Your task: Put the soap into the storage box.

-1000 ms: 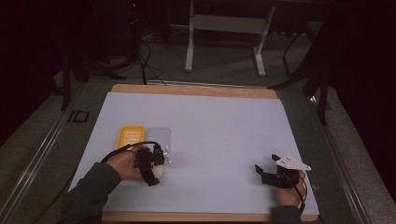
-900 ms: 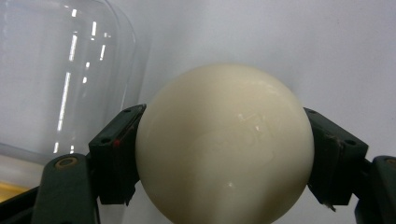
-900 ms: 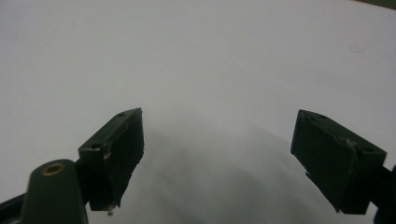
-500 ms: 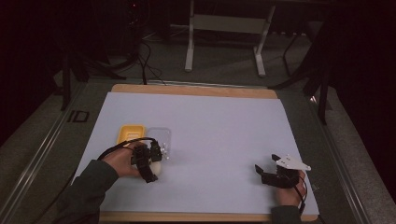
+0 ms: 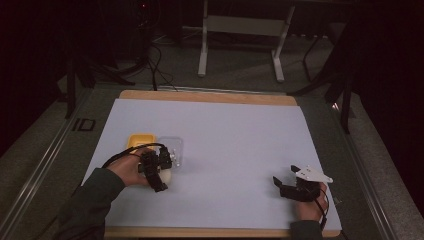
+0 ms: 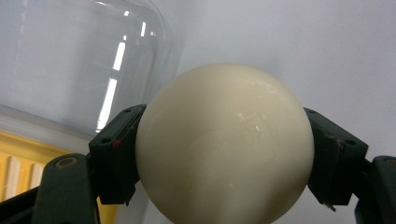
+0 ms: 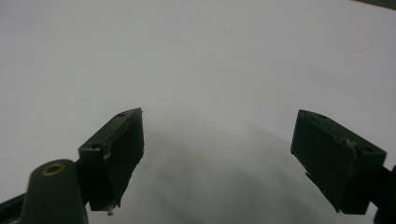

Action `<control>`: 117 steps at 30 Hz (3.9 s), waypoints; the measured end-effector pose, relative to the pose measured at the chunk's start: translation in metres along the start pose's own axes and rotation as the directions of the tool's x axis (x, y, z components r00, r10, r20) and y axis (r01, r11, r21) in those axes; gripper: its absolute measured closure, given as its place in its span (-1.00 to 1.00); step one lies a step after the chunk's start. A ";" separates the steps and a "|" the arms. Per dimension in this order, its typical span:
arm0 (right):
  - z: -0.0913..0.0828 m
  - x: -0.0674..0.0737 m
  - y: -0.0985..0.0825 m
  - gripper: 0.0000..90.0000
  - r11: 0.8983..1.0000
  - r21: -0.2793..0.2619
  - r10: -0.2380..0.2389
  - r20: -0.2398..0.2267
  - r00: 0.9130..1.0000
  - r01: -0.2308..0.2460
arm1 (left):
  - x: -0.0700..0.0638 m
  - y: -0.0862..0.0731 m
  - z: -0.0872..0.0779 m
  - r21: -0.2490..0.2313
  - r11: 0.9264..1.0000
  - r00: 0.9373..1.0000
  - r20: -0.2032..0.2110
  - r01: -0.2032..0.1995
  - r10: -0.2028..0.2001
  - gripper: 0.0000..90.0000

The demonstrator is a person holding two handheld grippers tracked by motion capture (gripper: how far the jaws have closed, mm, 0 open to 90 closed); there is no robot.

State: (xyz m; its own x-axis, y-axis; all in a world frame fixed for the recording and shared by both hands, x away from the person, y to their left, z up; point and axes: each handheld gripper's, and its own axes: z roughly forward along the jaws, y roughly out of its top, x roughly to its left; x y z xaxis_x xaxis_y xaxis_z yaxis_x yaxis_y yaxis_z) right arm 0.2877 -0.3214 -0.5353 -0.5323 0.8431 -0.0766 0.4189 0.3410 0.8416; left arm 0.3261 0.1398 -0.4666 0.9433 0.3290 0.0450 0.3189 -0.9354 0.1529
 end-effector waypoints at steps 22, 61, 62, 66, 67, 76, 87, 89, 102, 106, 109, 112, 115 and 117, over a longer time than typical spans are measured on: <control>0.000 0.000 0.000 -0.62 1.000 0.002 -0.001 0.001 1.000 0.001 | 0.019 -0.003 -0.019 -0.021 0.999 0.998 -0.040 0.038 -0.039 -0.47; 0.000 0.000 0.000 -0.62 1.000 0.003 -0.002 0.001 1.000 0.002 | 0.057 -0.024 -0.019 -0.017 0.956 0.950 -0.108 0.294 -0.294 -0.47; 0.000 0.000 0.000 -0.62 1.000 0.003 -0.002 0.001 1.000 0.002 | 0.057 -0.024 -0.019 -0.017 0.956 0.950 -0.108 0.294 -0.294 -0.47; 0.000 0.000 0.000 -0.62 1.000 0.003 -0.003 0.001 1.000 0.003 | 0.060 -0.025 -0.018 -0.022 0.946 0.940 -0.115 0.322 -0.322 -0.47; 0.000 0.000 0.000 -0.62 1.000 0.003 -0.003 0.001 1.000 0.003 | 0.062 -0.026 -0.017 -0.027 0.939 0.932 -0.119 0.343 -0.344 -0.47; 0.000 0.001 0.000 -0.62 1.000 0.003 -0.003 0.002 1.000 0.003 | 0.067 -0.027 -0.014 -0.053 0.914 0.903 -0.144 0.402 -0.406 -0.47; 0.000 0.001 0.000 -0.62 1.000 0.002 -0.003 0.001 1.000 0.003 | 0.073 -0.028 -0.014 -0.068 0.884 0.872 -0.146 0.462 -0.467 -0.47; 0.000 0.001 0.000 -0.62 1.000 0.003 -0.005 0.001 1.000 0.005 | 0.077 -0.030 -0.013 -0.068 0.873 0.861 -0.147 0.483 -0.487 -0.47; 0.000 0.001 0.000 -0.62 1.000 0.002 -0.006 0.001 1.000 0.006 | 0.087 -0.035 -0.008 -0.061 0.843 0.829 -0.158 0.534 -0.537 -0.47; 0.000 0.001 0.000 -0.62 1.000 0.003 -0.007 0.000 1.000 0.007 | 0.090 -0.036 -0.007 -0.056 0.838 0.824 -0.160 0.543 -0.544 -0.47; 0.000 0.001 0.000 -0.62 1.000 0.002 -0.006 0.000 1.000 0.006 | 0.092 -0.037 -0.007 -0.053 0.835 0.820 -0.165 0.548 -0.549 -0.47; 0.000 0.001 0.000 -0.62 1.000 0.003 -0.007 0.000 1.000 0.007 | 0.093 -0.038 -0.006 -0.055 0.835 0.820 -0.162 0.548 -0.549 -0.47; 0.000 0.001 0.000 -0.62 1.000 0.002 -0.007 -0.001 1.000 0.007 | 0.095 -0.039 -0.005 -0.048 0.840 0.826 -0.161 0.540 -0.540 -0.47; 0.000 0.001 0.000 -0.62 1.000 0.002 -0.007 -0.001 1.000 0.007 | 0.098 -0.040 -0.005 -0.040 0.844 0.829 -0.171 0.534 -0.533 -0.47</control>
State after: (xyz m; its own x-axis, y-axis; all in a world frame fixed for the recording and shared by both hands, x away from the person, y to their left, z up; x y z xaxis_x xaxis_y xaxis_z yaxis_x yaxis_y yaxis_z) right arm 0.2876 -0.3207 -0.5354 -0.5357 0.8404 -0.0819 0.4171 0.3477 0.8397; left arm 0.4054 0.2100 -0.4637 0.5959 0.7932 0.1251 0.7697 -0.6086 0.1928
